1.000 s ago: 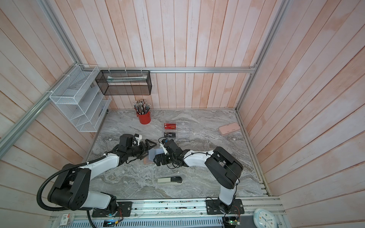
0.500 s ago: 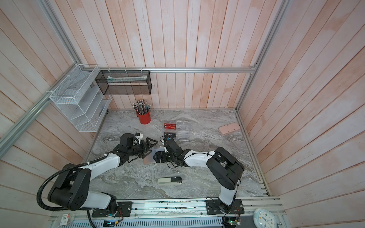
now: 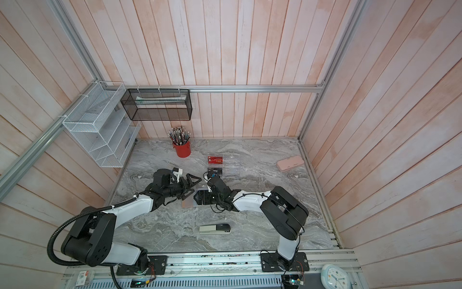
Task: Take the credit cards out of the card holder
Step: Flip over the card slot on the card holder.
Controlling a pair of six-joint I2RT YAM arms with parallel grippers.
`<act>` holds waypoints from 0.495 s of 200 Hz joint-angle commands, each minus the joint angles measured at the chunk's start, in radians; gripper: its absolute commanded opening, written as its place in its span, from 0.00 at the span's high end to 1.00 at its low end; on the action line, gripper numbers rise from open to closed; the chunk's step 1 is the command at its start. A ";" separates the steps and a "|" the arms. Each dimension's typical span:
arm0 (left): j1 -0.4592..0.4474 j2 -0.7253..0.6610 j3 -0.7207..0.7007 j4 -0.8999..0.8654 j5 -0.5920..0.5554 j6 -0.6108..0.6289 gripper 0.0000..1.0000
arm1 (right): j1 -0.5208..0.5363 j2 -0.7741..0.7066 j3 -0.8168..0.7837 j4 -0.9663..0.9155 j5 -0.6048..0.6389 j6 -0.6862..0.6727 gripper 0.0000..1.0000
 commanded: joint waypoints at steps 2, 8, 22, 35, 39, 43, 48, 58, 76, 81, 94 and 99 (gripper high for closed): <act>-0.006 0.019 0.000 0.036 0.006 -0.008 0.00 | 0.003 0.028 0.000 0.017 -0.020 0.011 0.20; -0.008 0.019 0.000 0.036 0.005 -0.008 0.00 | 0.002 0.028 0.001 0.019 -0.020 0.010 0.22; -0.010 0.017 -0.003 0.034 0.005 -0.008 0.00 | 0.001 0.031 0.000 0.022 -0.022 0.011 0.26; -0.010 0.014 -0.005 0.031 0.004 -0.004 0.00 | -0.001 0.037 0.000 0.027 -0.029 0.009 0.31; -0.010 0.013 -0.006 0.028 0.003 -0.002 0.00 | -0.001 0.038 0.000 0.029 -0.034 0.011 0.33; -0.010 0.013 -0.006 0.026 0.003 -0.001 0.00 | -0.002 0.039 0.001 0.031 -0.038 0.010 0.35; -0.010 0.013 -0.006 0.024 0.003 0.000 0.00 | -0.002 0.040 0.000 0.034 -0.042 0.009 0.38; -0.010 0.013 -0.008 0.022 0.003 0.001 0.00 | -0.003 0.040 -0.001 0.041 -0.050 0.008 0.42; -0.010 0.013 -0.010 0.023 0.003 0.002 0.00 | -0.003 0.041 -0.003 0.050 -0.065 0.006 0.49; -0.010 0.013 -0.011 0.023 0.003 0.002 0.00 | -0.004 0.040 -0.003 0.055 -0.071 0.005 0.51; -0.010 0.014 -0.010 0.023 0.004 0.003 0.00 | -0.007 0.039 -0.008 0.071 -0.085 0.004 0.53; -0.010 0.014 -0.010 0.022 0.004 0.004 0.00 | -0.008 0.039 -0.010 0.075 -0.090 0.004 0.54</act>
